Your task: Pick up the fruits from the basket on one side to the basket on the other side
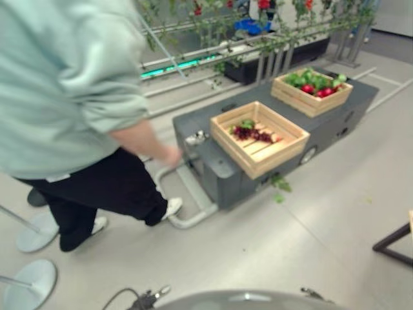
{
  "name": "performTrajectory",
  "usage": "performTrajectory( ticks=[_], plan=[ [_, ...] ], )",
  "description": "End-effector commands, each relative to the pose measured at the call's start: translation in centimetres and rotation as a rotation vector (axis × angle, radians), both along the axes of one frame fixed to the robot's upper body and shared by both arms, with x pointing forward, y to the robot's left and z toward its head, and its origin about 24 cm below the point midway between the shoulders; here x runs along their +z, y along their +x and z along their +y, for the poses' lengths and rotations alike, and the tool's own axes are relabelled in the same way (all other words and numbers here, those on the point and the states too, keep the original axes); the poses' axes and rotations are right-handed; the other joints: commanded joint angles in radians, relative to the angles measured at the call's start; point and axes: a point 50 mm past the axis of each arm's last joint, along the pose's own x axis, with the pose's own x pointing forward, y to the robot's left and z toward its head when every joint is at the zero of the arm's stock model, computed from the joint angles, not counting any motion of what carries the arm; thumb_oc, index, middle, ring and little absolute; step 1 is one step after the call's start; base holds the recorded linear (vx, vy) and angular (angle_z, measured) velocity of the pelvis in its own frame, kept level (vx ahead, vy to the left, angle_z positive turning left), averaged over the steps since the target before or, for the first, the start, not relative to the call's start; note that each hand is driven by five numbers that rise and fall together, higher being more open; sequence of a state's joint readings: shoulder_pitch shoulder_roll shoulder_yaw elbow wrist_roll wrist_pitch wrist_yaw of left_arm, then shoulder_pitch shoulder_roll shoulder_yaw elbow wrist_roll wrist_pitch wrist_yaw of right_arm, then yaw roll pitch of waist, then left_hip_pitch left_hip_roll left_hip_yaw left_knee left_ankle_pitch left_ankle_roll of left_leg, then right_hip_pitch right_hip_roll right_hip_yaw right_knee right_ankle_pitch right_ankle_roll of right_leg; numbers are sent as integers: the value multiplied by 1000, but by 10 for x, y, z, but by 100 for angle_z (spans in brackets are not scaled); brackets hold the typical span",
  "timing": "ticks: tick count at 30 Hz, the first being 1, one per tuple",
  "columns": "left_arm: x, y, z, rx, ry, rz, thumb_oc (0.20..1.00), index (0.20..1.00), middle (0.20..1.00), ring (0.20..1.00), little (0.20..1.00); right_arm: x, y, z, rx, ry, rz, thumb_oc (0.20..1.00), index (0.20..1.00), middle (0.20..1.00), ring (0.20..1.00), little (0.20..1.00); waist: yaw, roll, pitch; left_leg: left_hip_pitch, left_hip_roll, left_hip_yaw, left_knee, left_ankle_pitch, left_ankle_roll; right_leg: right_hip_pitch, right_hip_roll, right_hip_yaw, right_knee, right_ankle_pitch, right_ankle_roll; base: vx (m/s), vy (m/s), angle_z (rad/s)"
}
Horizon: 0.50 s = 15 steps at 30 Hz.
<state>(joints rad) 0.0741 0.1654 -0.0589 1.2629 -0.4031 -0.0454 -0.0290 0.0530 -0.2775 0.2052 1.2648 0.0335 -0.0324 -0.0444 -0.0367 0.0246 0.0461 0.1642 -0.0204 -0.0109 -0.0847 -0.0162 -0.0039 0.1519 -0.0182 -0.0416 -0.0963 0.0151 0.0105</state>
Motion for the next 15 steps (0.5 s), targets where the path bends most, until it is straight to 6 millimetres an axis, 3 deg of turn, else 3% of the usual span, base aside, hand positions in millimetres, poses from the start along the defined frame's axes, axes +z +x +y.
performTrajectory(
  ticks=[1,15],
  plan=[
    [-3,5,-19,-55,-33,13,1000,1000,1000,1000,1000,0,4,-3,-56,-7,-5,1000,1000,1000,1000,1000,13,-7,-24,-55,-8,13,112,-117,-33,-29,-7,14,59,-141,56,0,0,0],
    [-3,9,-19,-91,-21,6,1000,1000,1000,1000,1000,0,5,1,-57,3,-14,1000,1000,1000,1000,1000,8,-8,-28,-45,-7,12,107,-124,-33,-24,-4,14,56,-148,54,15,-2,0]
  ],
)
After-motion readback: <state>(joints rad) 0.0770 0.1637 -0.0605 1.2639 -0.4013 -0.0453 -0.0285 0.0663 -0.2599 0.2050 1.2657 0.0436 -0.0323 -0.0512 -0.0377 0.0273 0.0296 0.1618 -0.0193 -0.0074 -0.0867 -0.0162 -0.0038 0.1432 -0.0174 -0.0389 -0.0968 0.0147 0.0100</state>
